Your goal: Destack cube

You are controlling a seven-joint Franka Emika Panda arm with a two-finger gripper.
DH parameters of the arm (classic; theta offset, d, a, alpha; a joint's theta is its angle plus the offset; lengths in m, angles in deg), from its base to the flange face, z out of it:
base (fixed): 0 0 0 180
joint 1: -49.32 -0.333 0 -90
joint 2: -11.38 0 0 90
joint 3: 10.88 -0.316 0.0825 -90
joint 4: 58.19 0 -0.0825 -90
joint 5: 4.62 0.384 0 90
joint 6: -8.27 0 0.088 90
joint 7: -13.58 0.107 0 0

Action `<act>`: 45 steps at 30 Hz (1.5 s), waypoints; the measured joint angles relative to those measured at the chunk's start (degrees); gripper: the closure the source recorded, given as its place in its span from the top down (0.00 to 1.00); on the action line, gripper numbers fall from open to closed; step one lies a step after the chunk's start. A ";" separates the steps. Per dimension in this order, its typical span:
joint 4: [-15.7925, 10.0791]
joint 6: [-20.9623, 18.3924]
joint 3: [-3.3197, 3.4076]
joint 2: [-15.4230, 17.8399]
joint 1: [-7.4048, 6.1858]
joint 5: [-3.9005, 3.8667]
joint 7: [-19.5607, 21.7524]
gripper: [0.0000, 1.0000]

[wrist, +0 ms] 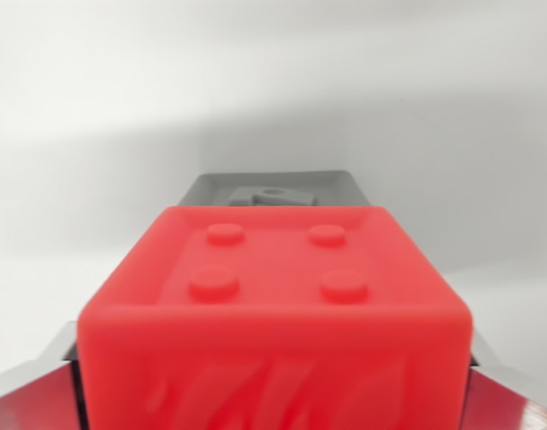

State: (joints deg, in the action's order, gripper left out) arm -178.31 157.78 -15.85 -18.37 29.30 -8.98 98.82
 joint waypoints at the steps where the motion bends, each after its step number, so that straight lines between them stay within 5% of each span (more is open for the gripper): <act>1: 0.00 0.00 0.00 0.00 0.00 0.00 0.00 0.00; 27: 0.00 -0.09 0.01 0.12 0.00 0.00 0.00 0.00; 45: -0.30 -2.57 -0.11 3.13 0.03 0.23 -0.13 0.00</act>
State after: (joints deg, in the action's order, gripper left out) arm -178.61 155.21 -15.96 -15.24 29.33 -8.75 98.68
